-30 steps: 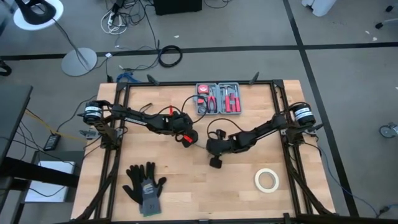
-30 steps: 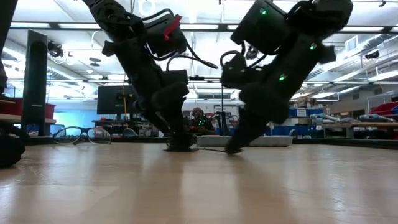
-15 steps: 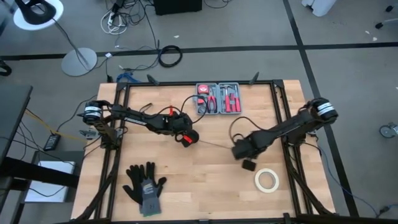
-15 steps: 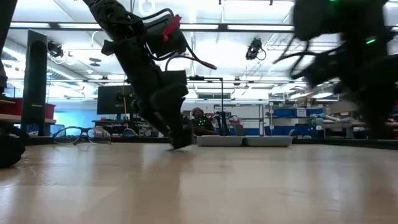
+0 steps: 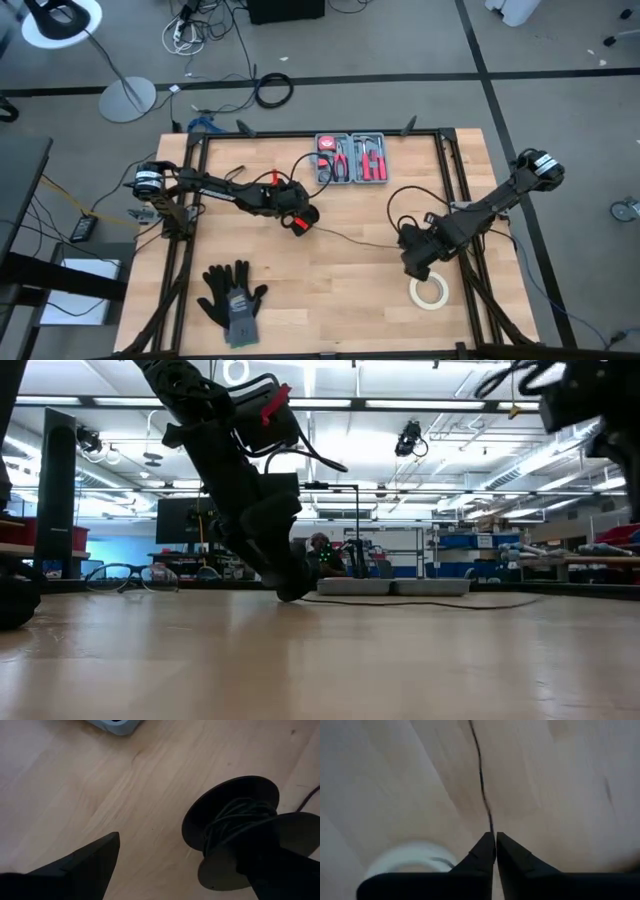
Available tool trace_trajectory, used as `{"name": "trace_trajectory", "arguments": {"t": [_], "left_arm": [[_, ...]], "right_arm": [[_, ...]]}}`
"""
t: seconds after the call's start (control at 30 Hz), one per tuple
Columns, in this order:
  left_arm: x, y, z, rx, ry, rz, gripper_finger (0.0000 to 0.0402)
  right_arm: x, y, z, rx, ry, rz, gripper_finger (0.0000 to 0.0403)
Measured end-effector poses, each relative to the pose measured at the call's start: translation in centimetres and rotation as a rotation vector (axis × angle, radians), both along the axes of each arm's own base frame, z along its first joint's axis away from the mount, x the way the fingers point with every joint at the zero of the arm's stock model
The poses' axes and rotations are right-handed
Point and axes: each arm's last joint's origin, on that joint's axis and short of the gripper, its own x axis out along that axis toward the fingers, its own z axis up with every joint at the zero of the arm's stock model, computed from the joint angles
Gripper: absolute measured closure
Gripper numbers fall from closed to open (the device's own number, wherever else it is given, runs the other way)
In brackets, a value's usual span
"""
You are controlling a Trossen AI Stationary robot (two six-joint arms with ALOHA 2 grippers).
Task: Coil cords
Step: Uncoil the black wire from the black spool
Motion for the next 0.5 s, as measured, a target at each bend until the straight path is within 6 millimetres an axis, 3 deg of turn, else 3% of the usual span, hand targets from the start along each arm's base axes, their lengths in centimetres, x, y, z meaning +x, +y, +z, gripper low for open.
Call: {"name": "trace_trajectory", "arguments": {"t": [0.3, 0.5], "left_arm": [[0.3, 0.0, 0.5, -0.035, -0.002, 0.004, 0.0009], [-0.1, 0.7, 0.4, -0.052, 0.038, 0.049, 0.0009]], "right_arm": [[3.0, 0.1, -0.9, -0.092, -0.178, 0.066, 0.0322], [6.6, -0.6, -2.8, -0.21, -0.287, 0.122, 0.0285]]}}
